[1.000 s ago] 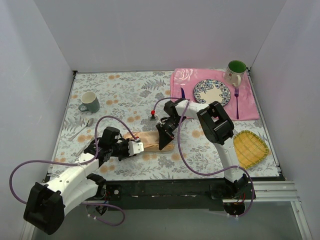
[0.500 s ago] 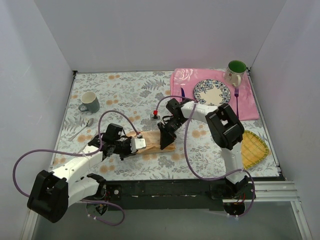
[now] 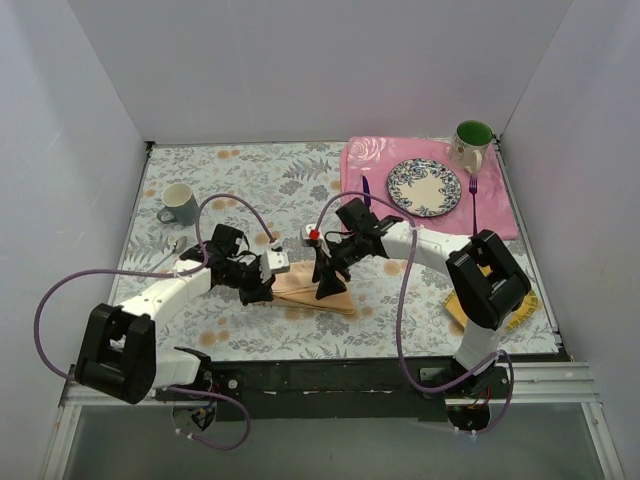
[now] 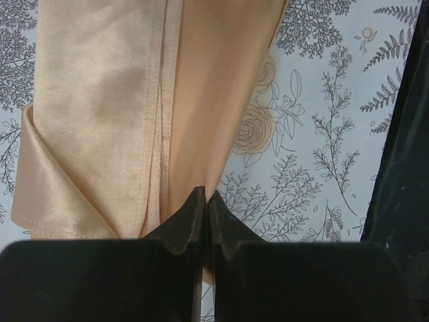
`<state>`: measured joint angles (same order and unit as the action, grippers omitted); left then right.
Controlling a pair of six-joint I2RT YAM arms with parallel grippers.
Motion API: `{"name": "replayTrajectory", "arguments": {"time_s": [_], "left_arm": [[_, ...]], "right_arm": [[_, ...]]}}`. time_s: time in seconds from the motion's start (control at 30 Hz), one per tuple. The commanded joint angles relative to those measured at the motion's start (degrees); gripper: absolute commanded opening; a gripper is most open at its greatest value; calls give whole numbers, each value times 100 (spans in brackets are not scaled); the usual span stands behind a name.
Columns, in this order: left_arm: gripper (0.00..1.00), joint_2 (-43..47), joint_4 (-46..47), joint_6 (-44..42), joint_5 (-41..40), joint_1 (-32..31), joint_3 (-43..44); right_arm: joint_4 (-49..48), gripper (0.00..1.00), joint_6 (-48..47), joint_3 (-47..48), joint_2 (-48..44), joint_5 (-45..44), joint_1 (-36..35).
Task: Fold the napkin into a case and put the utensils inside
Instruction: Stuff the top corner of the smaller-rectangle-folded napkin into the folded napkin.
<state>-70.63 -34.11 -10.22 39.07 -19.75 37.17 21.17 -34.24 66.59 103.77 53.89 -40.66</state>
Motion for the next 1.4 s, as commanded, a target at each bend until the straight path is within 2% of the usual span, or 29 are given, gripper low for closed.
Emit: {"name": "replayTrajectory", "arguments": {"time_s": [0.0,0.27,0.37,0.9,1.0,1.17,1.37], "left_arm": [[0,-433,-465,-103,619,296,501],[0,-908,-825,-218,918,498,950],[0,-1031,-913,-244,1023,577,1020],[0,-1541,-1081,-191,1340,867,1354],[0,-1568,-1124,-209,1384,894,1372],[0,-1594,-1177,-288,1384,911,1355],[0,-1550,-1142,-279,1367,938,1311]], "right_arm": [[-1641,62,400,-417,-471,-668,-442],[-2231,58,646,-234,-164,-1425,-987],[-2231,56,699,-85,-15,-1477,-1066],[-2688,56,954,-199,223,-1644,-1365],[-2811,55,972,-286,258,-1750,-1374],[-3777,56,1121,-1075,-119,-1855,-1374],[-3962,58,1218,-1315,-453,-1759,-1321]]}}
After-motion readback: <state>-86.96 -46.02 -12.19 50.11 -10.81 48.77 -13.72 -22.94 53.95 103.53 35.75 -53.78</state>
